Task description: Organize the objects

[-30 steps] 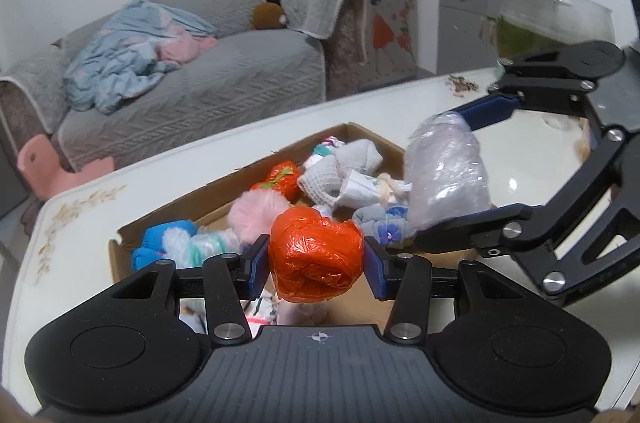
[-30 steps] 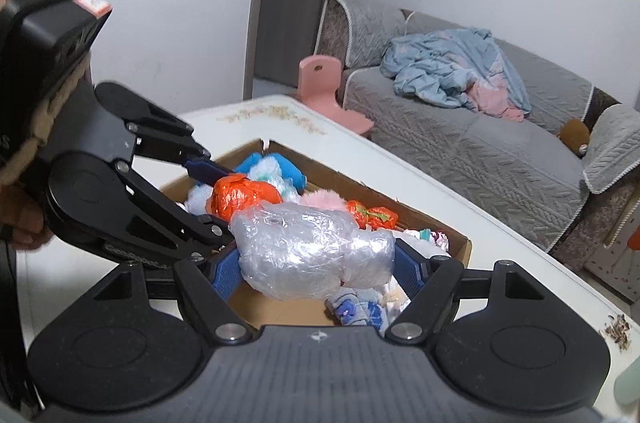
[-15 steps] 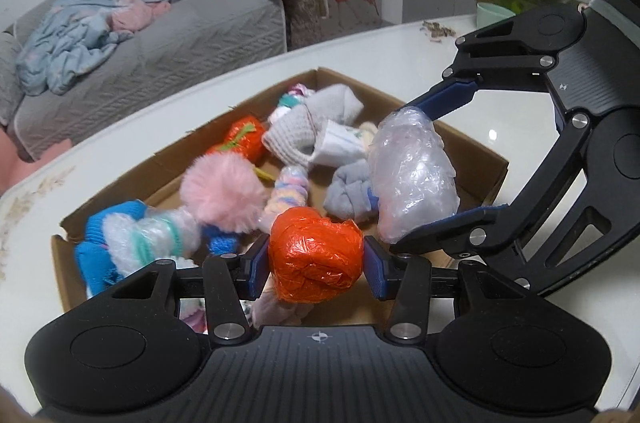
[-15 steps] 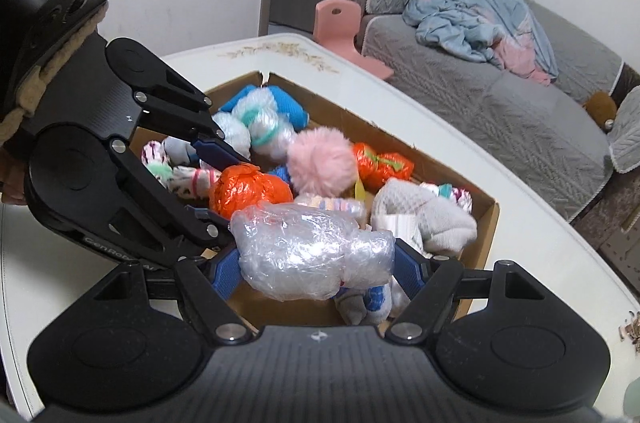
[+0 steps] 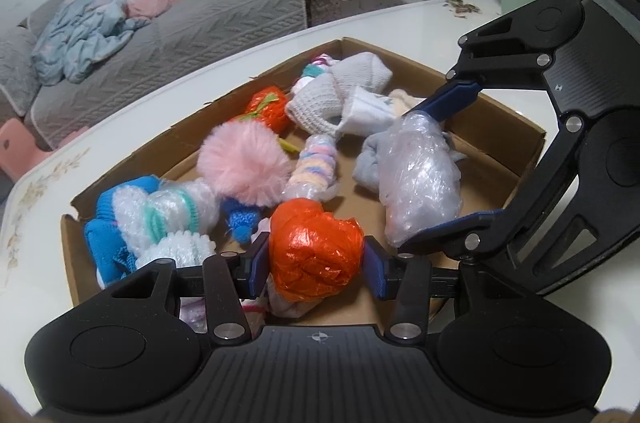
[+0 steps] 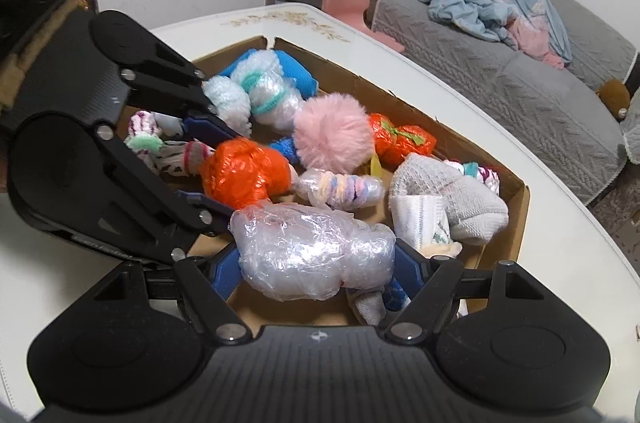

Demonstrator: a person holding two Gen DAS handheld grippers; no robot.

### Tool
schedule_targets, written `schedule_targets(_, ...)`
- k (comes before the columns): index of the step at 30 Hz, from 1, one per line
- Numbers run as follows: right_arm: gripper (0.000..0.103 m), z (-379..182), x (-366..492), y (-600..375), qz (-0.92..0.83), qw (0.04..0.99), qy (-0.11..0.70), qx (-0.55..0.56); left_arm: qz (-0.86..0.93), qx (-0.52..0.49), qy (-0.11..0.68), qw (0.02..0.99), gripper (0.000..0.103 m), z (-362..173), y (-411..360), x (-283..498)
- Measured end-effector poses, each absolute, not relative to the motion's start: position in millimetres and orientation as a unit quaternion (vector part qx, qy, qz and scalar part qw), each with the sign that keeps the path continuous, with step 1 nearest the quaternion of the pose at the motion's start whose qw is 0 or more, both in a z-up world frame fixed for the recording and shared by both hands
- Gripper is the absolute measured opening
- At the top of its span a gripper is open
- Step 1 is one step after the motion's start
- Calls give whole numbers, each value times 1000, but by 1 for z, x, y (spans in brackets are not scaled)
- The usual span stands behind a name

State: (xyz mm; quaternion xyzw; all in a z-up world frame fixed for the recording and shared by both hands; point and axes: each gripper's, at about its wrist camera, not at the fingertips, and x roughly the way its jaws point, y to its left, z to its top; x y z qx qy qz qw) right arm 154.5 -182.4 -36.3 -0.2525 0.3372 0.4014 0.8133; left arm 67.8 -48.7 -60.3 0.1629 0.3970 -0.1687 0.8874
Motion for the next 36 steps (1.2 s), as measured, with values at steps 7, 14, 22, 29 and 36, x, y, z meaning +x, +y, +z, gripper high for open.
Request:
schedule_targets(7, 76, -42, 149, -184, 385, 818, 343, -255, -138, 158, 388, 897, 57, -64, -52, 63)
schedule_targets(14, 79, -41, 148, -188, 368, 825, 348, -251, -111, 141, 390, 903, 67, -64, -49, 60)
schedule_targets(22, 92, -36, 147, -194, 351, 834, 351, -238, -76, 107, 392, 910, 86, -59, -42, 53)
schedule_targets(29, 98, -26, 143, -201, 353, 843, 345, -215, -56, 66, 388, 917, 96, -49, -33, 39)
schedule_targets(36, 100, -17, 138, -199, 349, 849, 338, -209, -20, 67, 374, 925, 102, -37, -30, 30)
